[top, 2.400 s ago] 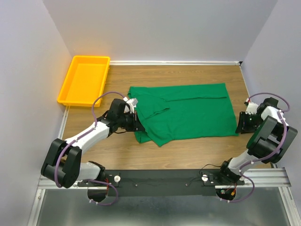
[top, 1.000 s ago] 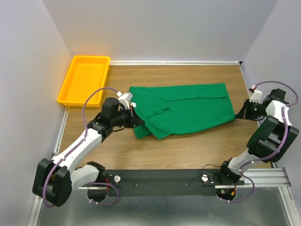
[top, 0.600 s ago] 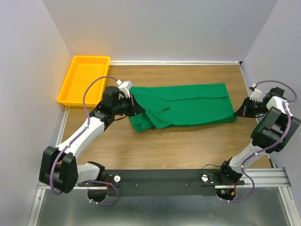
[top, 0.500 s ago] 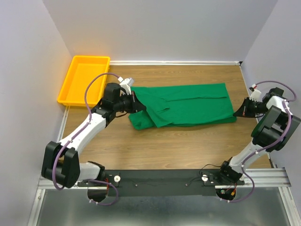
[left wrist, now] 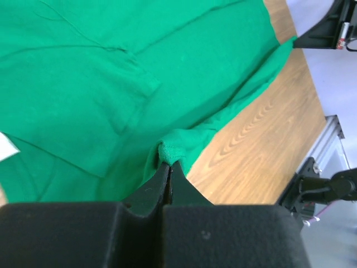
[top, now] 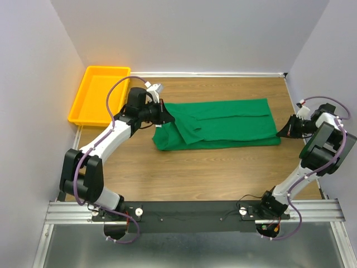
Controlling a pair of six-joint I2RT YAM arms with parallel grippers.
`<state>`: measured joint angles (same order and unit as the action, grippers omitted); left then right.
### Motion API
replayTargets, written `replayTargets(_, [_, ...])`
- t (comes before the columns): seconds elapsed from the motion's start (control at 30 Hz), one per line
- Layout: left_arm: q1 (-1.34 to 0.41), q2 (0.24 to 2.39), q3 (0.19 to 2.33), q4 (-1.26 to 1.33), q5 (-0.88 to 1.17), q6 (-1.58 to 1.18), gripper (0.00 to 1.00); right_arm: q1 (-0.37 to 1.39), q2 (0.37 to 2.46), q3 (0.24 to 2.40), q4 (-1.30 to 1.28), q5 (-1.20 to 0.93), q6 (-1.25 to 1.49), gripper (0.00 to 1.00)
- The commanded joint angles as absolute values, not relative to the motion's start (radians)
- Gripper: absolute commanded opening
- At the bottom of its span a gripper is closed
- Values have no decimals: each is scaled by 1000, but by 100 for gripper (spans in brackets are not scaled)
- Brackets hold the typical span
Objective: Fold and stack the t-shirts
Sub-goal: Fold the tshirt
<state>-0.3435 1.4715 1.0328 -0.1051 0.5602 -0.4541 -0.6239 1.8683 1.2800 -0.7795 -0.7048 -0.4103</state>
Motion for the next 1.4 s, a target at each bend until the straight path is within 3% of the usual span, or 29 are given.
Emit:
replayTargets(0.0, [-311, 1505, 1086, -121, 587, -399, 0, -629, 1905, 1328, -744, -738, -377, 0])
replayTargets(0.47, [-273, 1663, 1230, -166, 637, -337, 0, -621, 1994, 1414, -735, -770, -336, 1])
replayTargets(1.37, [-227, 1621, 1178, -152, 649, -330, 0, -534, 2117, 1571, -695, -707, -224, 1])
